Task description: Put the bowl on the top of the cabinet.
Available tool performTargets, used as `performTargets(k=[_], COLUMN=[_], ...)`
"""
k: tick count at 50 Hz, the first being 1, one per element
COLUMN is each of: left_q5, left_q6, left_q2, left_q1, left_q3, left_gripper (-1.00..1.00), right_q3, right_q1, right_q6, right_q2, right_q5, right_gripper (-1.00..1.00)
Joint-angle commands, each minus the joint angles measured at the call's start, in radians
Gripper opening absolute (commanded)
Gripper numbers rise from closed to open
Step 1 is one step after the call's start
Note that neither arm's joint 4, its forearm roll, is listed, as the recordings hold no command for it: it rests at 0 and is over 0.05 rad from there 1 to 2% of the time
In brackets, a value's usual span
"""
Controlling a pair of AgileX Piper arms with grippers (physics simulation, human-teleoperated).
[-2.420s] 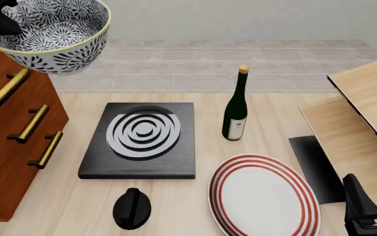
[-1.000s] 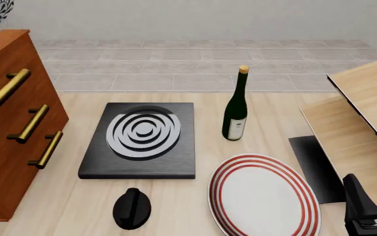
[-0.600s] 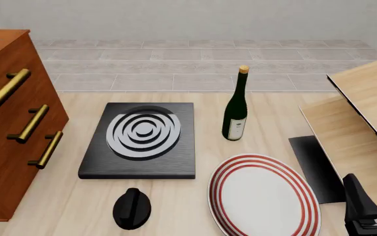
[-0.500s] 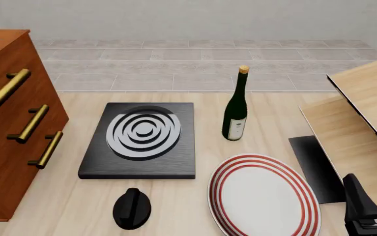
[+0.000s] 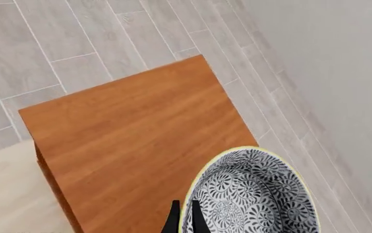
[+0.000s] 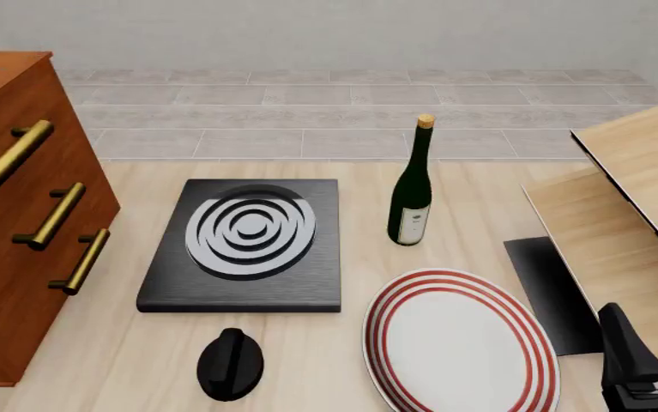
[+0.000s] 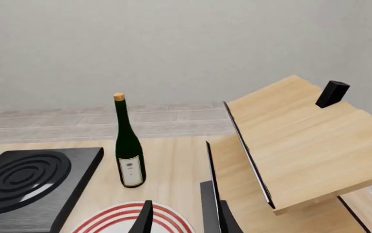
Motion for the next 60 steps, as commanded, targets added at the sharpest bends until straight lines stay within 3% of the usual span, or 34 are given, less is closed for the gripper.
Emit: performTargets(k=[1,31,60], left_q5=[-0.023,-0.082,-0.153], left_q6=[0.007,0.027,0.016], left_q2=[-0.006,0.012,0.01], left_q1=[0.045,0.159,0.147], left_q3=[0.031,0.117,0.242], left_gripper=[-1.0,-1.0,-1.0], right_q3=[0.0,0.0,0.001], right_q1=[0.0,0.001,0.002], right_q6=[0.001,-0.001,-0.005], right_q2=[0.0,-0.001,-0.006], right_q5=[0.001,0.002,0.006], right_gripper=[1.0,1.0,1.0])
